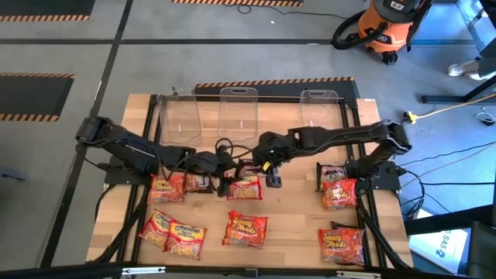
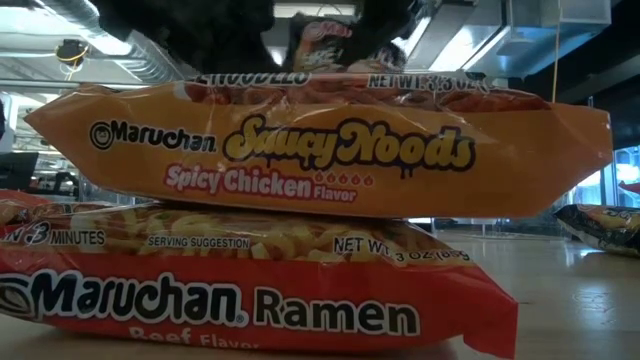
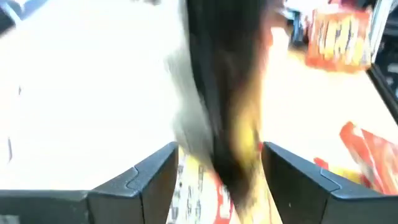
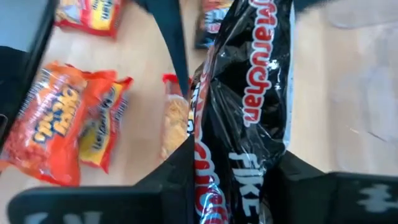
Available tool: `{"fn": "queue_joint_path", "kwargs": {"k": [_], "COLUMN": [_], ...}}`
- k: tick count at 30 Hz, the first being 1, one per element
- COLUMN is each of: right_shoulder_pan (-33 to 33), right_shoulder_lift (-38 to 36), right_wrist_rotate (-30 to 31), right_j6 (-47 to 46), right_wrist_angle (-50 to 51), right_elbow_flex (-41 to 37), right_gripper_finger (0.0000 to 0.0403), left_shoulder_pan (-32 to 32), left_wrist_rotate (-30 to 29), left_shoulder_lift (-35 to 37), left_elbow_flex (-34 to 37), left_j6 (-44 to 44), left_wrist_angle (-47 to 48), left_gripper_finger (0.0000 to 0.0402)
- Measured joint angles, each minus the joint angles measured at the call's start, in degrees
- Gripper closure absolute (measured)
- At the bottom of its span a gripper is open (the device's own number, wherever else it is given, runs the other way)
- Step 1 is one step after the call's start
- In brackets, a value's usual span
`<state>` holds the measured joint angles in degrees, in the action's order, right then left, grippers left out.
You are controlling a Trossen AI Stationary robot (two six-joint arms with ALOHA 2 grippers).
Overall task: Sort Maruchan noodles
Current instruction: Put the black noodle pack into the right transparent bin
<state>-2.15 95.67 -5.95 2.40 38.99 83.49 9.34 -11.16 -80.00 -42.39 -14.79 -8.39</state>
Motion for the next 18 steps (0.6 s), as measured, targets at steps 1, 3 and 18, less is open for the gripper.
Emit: {"fn": "queue_joint_path", "kwargs": {"k": [1,3,18], "right_shoulder_pan": [0.4,1.3,22.1], "right_shoulder_lift": [-0.9,-3.3,-18.6], "right_wrist_rotate": [0.5,1.3,5.4], "right_j6": [0.5,1.1,10.6], "right_wrist_angle": [1.0,3.5,23.1], "right_elbow_flex": [0.0,0.0,0.0], "right_gripper_finger": [0.0314,0.0319,0.0312], "left_shoulder_pan": [0.1,0.6,3.2], "left_wrist_rotate": [0.1,0.1,-2.6], "left_shoulder_lift": [1.2,2.6,2.6], "left_elbow_flex": [0.0,0.0,0.1], "left_j6": [-0.2,-0.3,0.4], "left_wrist_angle": [2.9,5.5,10.0], "left_gripper_finger": [0.0178,0.0178,0.0178]}}
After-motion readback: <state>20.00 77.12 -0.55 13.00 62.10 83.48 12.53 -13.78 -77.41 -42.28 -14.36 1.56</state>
